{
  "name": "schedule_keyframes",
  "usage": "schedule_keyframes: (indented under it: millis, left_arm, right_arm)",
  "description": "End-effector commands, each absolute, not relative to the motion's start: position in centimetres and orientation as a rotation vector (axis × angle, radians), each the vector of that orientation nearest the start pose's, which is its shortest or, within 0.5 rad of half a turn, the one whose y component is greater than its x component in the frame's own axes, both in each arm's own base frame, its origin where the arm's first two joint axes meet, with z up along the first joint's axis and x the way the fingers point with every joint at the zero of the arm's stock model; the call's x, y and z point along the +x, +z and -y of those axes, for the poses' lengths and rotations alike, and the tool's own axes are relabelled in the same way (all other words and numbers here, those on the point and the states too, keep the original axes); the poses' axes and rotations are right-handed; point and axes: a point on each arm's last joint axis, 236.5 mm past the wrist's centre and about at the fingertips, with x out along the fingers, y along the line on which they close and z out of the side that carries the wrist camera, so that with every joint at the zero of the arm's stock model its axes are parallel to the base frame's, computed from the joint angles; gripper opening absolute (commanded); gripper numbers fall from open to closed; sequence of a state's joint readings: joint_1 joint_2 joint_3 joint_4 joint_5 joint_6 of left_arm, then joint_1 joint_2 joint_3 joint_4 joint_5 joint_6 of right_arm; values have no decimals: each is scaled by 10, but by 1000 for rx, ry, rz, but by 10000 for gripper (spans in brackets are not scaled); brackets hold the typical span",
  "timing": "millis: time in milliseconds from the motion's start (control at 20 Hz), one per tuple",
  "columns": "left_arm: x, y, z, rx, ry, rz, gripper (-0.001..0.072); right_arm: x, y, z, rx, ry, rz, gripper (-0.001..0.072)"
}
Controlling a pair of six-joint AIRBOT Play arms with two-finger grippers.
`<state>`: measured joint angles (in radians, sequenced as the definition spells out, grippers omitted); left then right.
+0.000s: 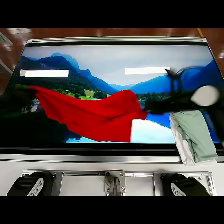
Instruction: Fold the shirts.
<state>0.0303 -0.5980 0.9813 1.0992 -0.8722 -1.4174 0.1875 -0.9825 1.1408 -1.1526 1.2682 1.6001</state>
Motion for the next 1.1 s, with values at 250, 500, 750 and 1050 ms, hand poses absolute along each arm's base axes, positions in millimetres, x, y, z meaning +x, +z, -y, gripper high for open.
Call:
schedule_keyframes:
  millis: [250, 500, 750, 1050]
  left_arm:
    - [173, 574, 71, -206, -342, 322, 51]
    - [141, 580, 75, -178, -349, 326, 51]
    - [182, 477, 23, -20, -89, -94, 51]
    - [272, 351, 5, -18, -28, -466, 51]
  right_arm:
    - [228, 533, -39, 86, 172, 98, 60]
    - [196, 526, -32, 82, 166, 37, 60]
    - [207, 433, -15, 33, 72, -362, 61]
    - [295, 301, -20, -73, 2, -840, 60]
